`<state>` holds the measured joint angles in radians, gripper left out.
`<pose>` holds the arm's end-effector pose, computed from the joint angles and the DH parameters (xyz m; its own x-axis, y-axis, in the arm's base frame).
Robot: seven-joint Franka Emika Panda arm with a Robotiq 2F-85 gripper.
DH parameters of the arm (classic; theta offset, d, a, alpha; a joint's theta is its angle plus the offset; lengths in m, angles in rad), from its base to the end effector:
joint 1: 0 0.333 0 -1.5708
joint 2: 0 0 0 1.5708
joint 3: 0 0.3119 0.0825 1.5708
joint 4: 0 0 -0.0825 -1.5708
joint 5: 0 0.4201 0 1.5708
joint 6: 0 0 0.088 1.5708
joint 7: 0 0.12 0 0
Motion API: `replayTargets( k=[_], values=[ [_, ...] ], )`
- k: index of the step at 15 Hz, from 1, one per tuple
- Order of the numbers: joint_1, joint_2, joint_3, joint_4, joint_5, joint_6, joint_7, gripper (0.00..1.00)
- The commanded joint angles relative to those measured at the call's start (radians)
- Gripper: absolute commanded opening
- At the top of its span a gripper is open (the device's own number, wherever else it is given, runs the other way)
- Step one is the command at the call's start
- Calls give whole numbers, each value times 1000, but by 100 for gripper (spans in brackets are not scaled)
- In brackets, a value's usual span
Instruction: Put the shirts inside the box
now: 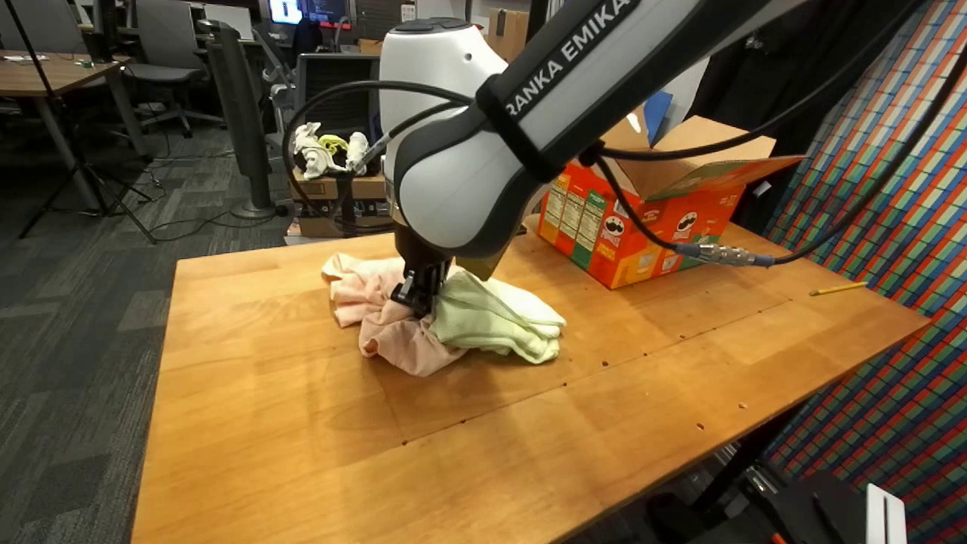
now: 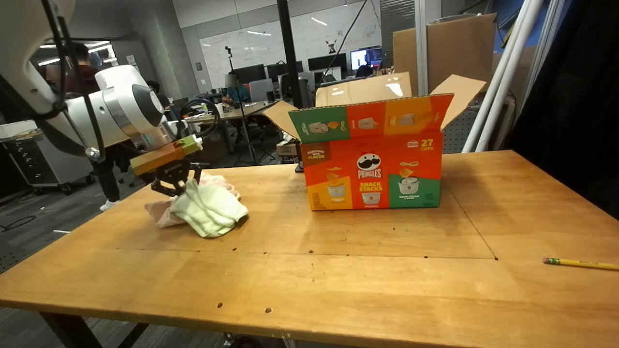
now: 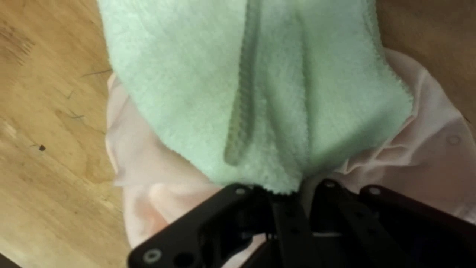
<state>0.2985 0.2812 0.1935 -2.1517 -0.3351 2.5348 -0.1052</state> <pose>0.5297 0.2861 0.2371 0.6517 0.7549 0.0733 0.7371 -0.6532 0.1732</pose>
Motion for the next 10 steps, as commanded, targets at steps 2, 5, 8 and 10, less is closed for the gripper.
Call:
replayTargets(
  k=[2,5,8,10],
  values=[
    [30,-54,0,44,-25,-76,83,3],
    [33,-93,0,80,-29,-112,112,3],
    [22,-140,-2,112,-37,-135,134,3],
    [13,-167,-5,131,-43,-144,151,3]
  ],
)
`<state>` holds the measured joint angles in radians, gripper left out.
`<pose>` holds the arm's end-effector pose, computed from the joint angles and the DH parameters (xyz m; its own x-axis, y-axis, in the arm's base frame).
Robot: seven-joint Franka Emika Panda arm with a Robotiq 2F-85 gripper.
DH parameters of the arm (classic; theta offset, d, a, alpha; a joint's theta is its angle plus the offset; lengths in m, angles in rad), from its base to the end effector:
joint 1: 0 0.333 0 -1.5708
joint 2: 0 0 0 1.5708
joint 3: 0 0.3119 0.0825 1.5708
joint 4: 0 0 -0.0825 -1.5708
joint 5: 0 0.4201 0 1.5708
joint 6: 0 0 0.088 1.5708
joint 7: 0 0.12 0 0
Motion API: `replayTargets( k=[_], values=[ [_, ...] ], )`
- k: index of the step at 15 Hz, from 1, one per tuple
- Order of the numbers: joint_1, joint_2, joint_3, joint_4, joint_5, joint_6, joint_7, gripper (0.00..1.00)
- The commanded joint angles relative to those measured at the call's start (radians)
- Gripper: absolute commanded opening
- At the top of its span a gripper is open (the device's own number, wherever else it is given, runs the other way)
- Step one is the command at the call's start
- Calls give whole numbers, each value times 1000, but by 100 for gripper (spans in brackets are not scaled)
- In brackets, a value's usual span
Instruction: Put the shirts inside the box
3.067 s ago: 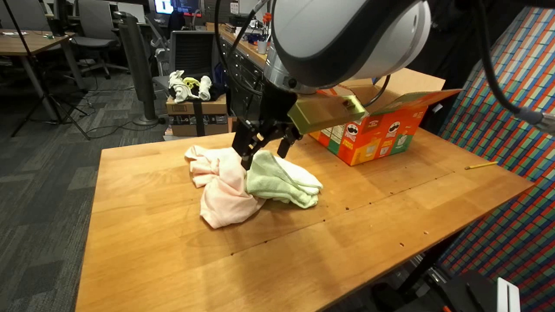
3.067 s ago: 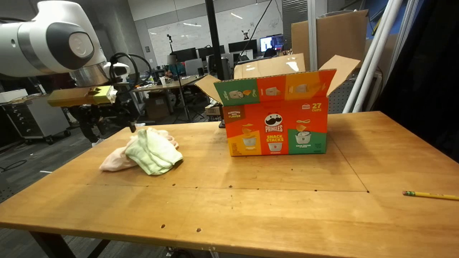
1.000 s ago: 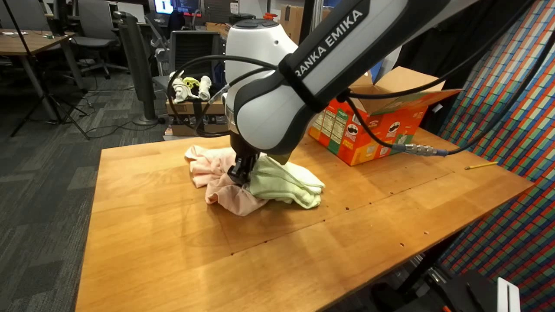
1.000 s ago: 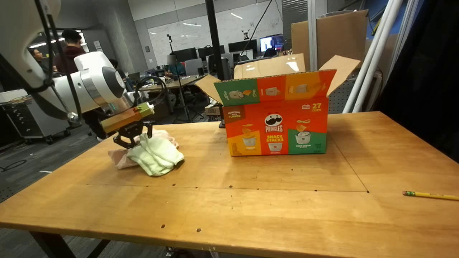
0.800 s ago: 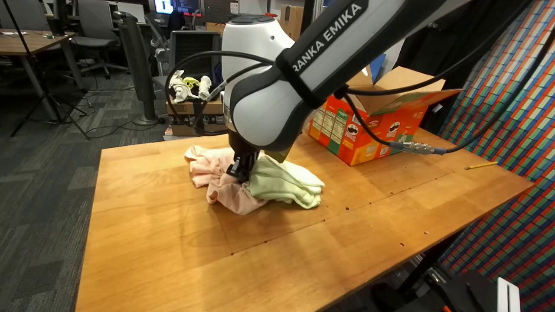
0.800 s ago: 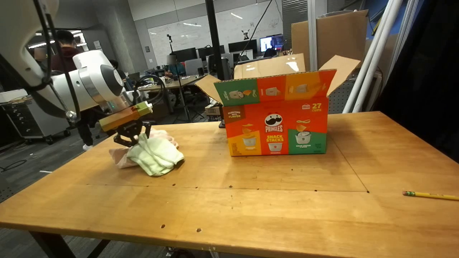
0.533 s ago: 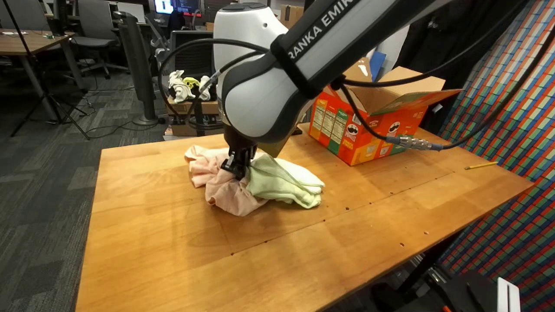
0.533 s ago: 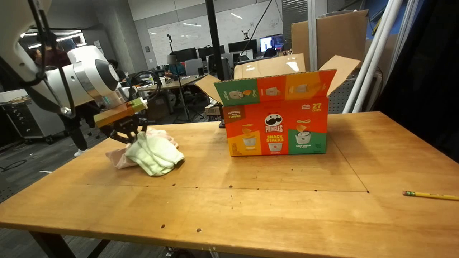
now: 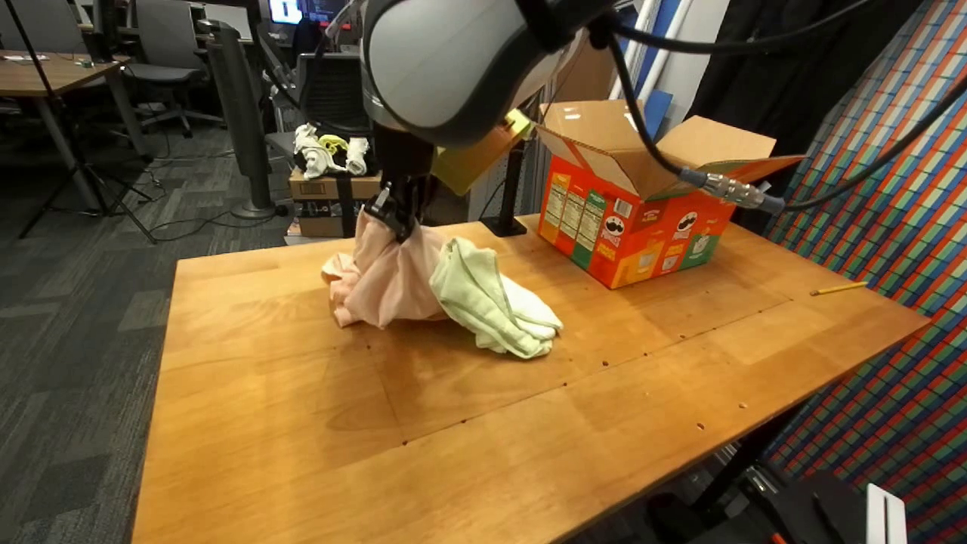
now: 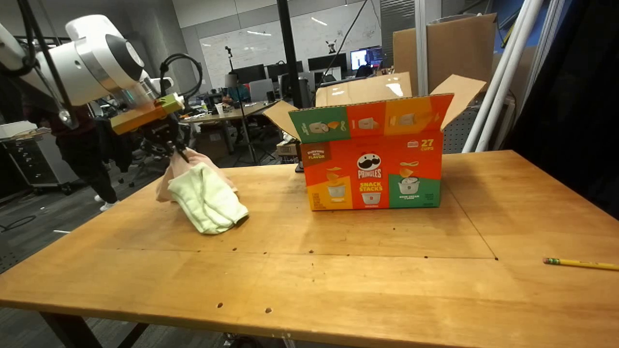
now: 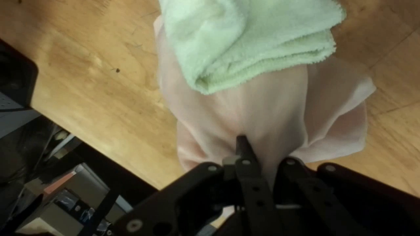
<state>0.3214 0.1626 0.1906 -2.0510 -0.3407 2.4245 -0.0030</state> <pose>0.5515 0.3029 0.3450 0.7085 0.6813 0.1843 0.6398 -0.7302 0.2396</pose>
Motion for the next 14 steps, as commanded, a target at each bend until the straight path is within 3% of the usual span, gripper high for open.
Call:
replayTargets(
  k=[1,14],
  values=[
    [-15,-60,-4,41,-44,-36,62,3],
    [-76,-138,-12,145,-143,-33,207,3]
  ],
)
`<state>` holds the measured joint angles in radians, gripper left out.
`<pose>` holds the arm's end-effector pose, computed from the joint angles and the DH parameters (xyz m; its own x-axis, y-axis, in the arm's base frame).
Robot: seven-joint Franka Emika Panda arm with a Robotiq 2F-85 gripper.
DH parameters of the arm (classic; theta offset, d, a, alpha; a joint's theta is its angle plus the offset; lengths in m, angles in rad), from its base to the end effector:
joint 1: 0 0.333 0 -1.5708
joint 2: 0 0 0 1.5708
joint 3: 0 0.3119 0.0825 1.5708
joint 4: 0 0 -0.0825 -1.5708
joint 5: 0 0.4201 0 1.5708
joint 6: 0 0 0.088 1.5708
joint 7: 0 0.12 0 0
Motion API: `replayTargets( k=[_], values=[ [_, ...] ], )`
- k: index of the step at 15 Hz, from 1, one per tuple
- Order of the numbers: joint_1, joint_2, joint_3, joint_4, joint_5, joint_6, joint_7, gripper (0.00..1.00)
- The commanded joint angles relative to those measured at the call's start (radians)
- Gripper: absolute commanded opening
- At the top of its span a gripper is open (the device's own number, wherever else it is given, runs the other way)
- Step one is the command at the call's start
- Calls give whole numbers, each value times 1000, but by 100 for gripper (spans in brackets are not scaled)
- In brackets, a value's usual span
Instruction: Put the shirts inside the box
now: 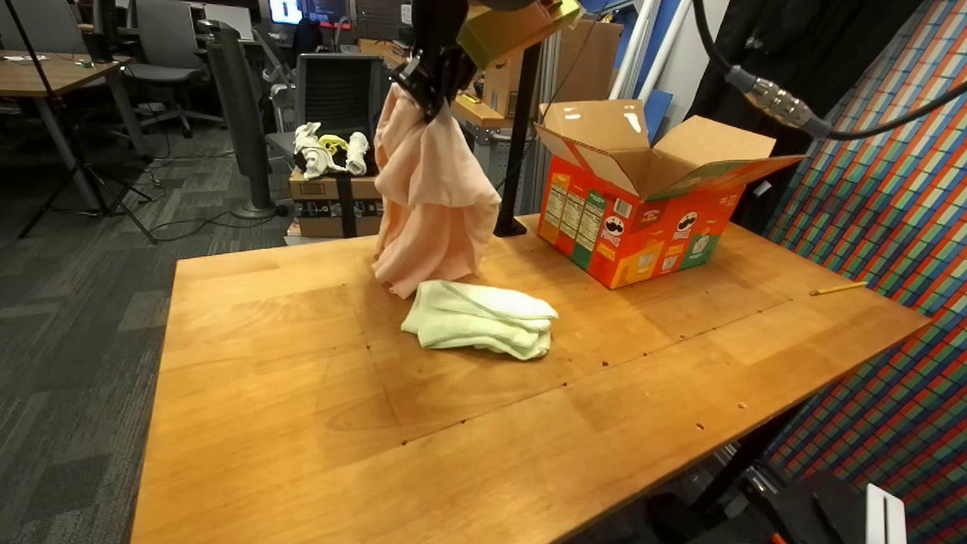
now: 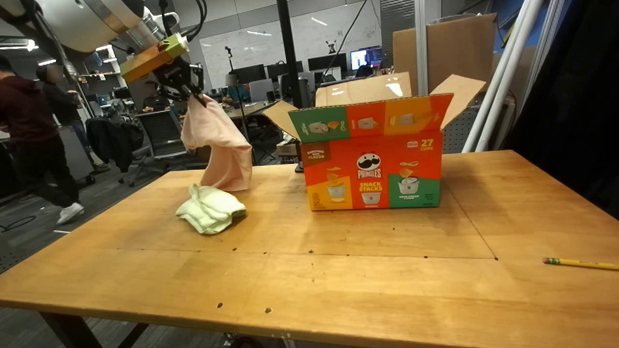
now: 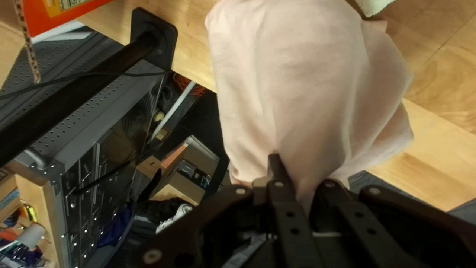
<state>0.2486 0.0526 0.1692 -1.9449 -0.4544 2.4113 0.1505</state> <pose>0.5924 0.2545 0.4686 0.7488 0.5347 0.3917 0.4241 -0.8406 0.3368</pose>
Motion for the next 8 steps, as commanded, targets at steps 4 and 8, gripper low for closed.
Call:
replayTargets(
  k=[4,8],
  values=[
    [-9,-50,13,81,-44,-17,85,3],
    [-28,-67,8,121,-82,-25,116,3]
  ],
)
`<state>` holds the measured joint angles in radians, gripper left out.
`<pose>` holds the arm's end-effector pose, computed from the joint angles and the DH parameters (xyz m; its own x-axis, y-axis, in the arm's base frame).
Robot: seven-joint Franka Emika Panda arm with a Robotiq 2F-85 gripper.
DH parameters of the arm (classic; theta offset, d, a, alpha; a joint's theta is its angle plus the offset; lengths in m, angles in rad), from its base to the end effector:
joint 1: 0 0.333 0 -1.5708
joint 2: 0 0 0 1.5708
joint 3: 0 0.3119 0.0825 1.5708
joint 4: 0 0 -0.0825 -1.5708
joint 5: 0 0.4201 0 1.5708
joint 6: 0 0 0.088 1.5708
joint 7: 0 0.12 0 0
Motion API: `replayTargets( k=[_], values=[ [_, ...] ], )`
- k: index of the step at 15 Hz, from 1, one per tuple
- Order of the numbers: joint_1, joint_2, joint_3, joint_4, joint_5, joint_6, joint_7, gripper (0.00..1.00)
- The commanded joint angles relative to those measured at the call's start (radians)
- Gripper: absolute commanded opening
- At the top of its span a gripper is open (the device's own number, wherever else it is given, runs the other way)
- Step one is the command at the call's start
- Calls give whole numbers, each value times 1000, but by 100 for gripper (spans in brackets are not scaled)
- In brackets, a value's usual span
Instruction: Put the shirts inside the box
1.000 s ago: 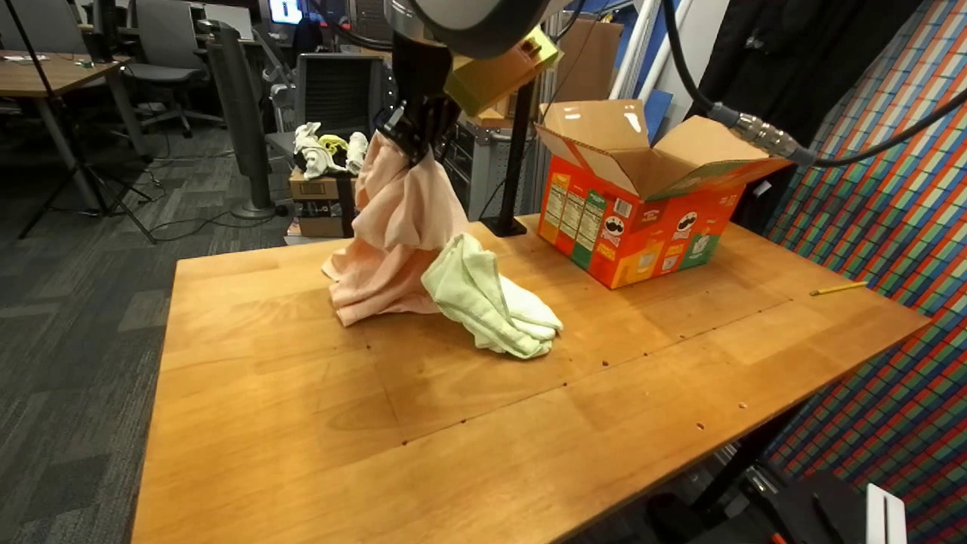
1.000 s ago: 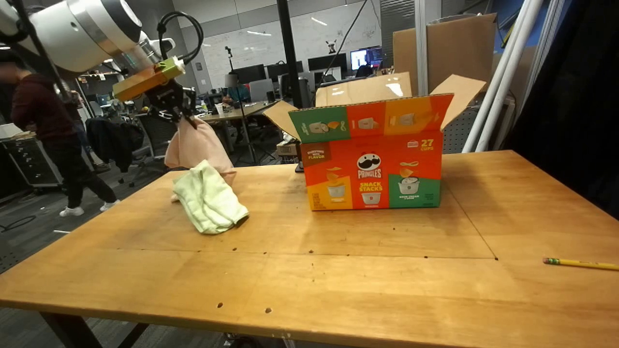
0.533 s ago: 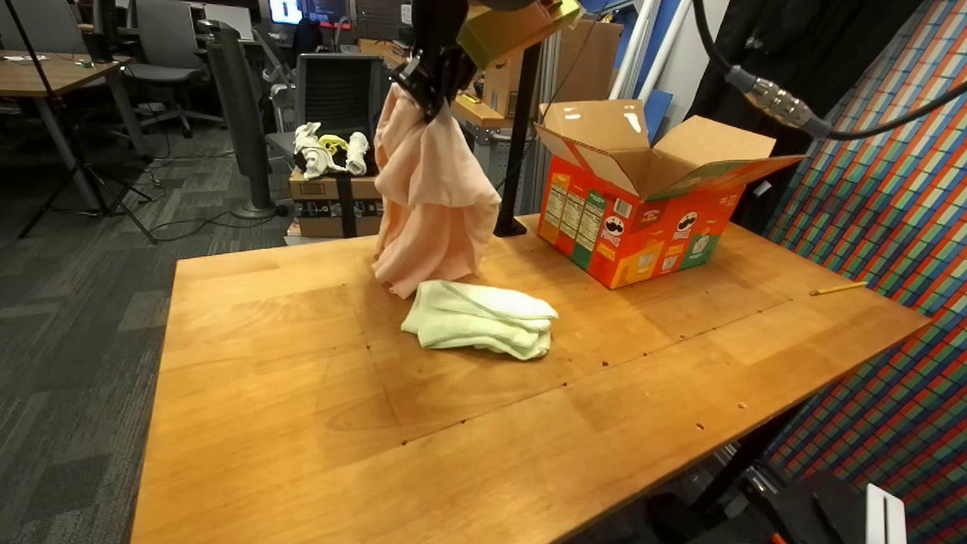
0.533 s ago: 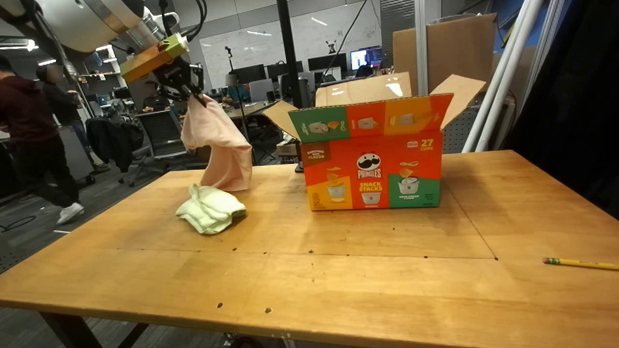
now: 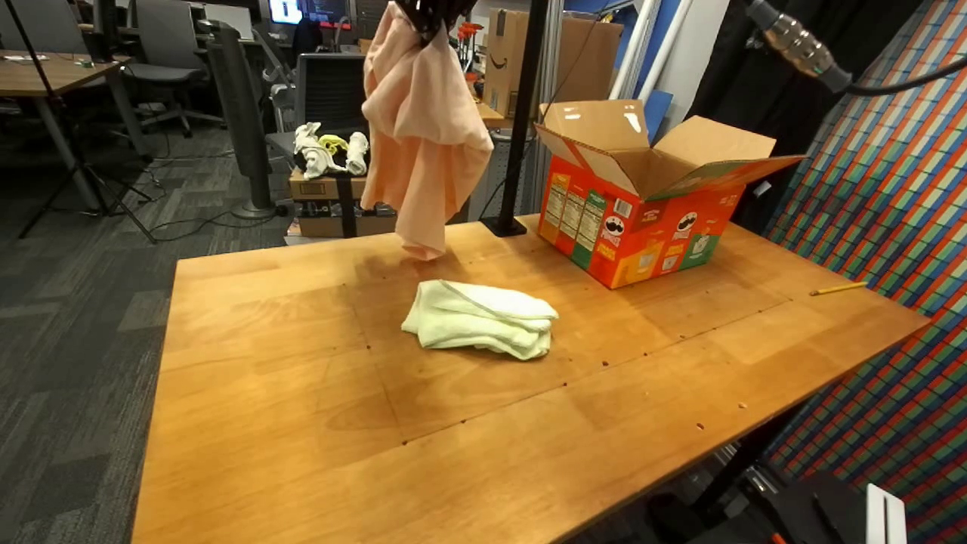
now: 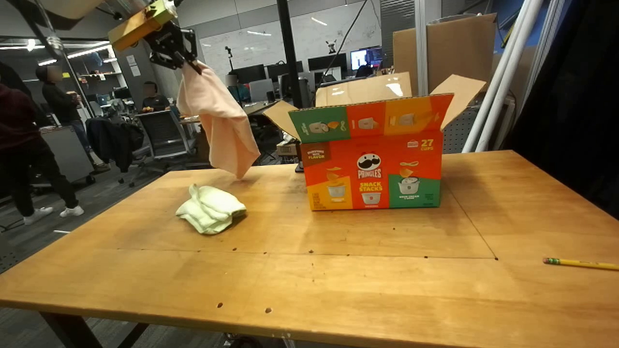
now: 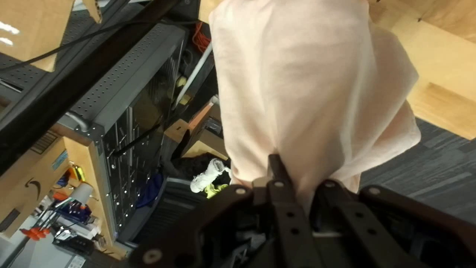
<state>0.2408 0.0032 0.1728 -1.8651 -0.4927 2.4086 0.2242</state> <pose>0.5953 0.2535 0.5444 0.7118 0.4725 0.5198 0.3312 -0.8783 0.3448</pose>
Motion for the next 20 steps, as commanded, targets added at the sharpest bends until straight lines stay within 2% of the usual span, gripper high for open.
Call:
replayTargets(
  k=[1,10,20],
  values=[
    [-27,-22,2,50,-52,-25,53,3],
    [-94,-77,-13,63,-67,-31,108,3],
    [-222,-193,-59,25,-76,-59,211,3]
  ],
)
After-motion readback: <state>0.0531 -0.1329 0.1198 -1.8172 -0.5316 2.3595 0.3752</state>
